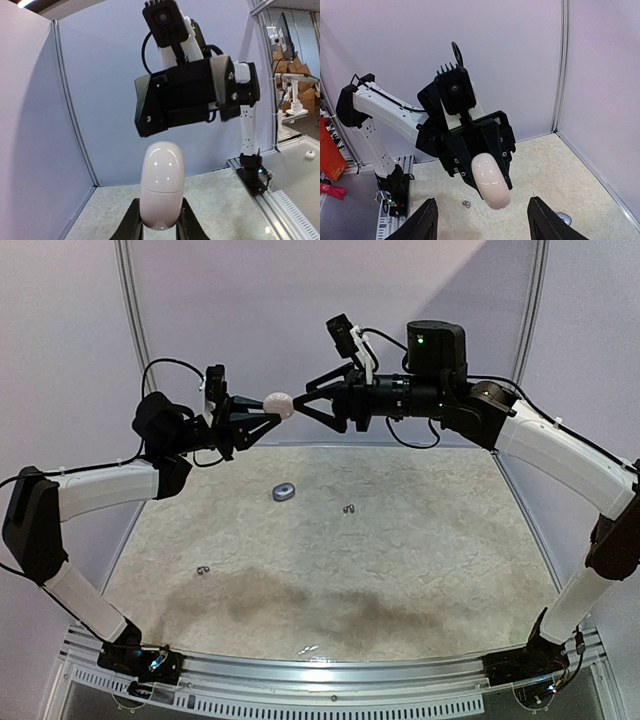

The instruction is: Insert the wireless bluetooth earbuds into the charging case

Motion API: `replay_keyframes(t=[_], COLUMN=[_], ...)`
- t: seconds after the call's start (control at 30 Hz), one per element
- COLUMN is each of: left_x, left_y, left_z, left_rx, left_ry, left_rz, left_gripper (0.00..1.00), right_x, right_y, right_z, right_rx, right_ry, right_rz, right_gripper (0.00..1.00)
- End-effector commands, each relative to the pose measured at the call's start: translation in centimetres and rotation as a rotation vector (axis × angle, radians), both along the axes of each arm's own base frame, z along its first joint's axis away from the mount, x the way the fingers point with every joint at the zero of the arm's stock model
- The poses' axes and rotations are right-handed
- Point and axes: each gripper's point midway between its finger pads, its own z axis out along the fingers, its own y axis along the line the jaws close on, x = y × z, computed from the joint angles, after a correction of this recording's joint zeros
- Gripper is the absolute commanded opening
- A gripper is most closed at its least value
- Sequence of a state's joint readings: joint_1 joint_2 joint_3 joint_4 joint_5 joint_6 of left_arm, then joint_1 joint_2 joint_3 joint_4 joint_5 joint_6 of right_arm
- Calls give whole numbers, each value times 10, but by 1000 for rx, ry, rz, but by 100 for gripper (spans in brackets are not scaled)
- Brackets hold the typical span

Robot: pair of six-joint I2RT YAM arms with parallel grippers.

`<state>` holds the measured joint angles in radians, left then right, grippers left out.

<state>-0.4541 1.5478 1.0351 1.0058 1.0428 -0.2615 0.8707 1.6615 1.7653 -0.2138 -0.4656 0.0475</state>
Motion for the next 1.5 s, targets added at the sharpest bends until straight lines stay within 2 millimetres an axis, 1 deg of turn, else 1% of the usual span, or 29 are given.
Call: replay_keyframes(t=[0.0,0.07,0.17,0.3,0.47,0.6,0.8,0.9,1.0,1.17,1.2,1.47], left_x=[-11,-12,-14,-12,-13,-12,-12,-11,-11,-11,-11,-11], left_y=[-3,-4,-7,-8,-8,-8,-8,-8,-8,-8,-8,-8], left_z=[9,9,8,10,9,10,10,10,11,10,10,10], left_rx=[-37,-37,-33,-41,-40,-46,-48,-48,-49,-48,-48,-47], left_ry=[136,127,121,117,117,115,115,107,103,103,103,110], left_rz=[-86,-90,-99,-89,-90,-84,-81,-79,-78,-79,-79,-77], left_gripper=[0,0,0,0,0,0,0,0,0,0,0,0], right_x=[4,4,3,4,5,7,5,8,8,9,9,4], right_y=[15,17,19,27,31,33,36,36,36,35,36,36], right_z=[-7,-7,-2,-5,-7,-9,-14,-18,-22,-22,-22,-14], right_rx=[-5,1,21,30,38,14,4,-9,-20,-24,-22,3], right_ry=[-30,-23,-23,15,33,46,62,75,83,81,78,69], right_rz=[41,47,62,87,103,101,121,108,106,100,98,124], right_gripper=[60,57,51,38,28,27,27,29,33,32,31,9])
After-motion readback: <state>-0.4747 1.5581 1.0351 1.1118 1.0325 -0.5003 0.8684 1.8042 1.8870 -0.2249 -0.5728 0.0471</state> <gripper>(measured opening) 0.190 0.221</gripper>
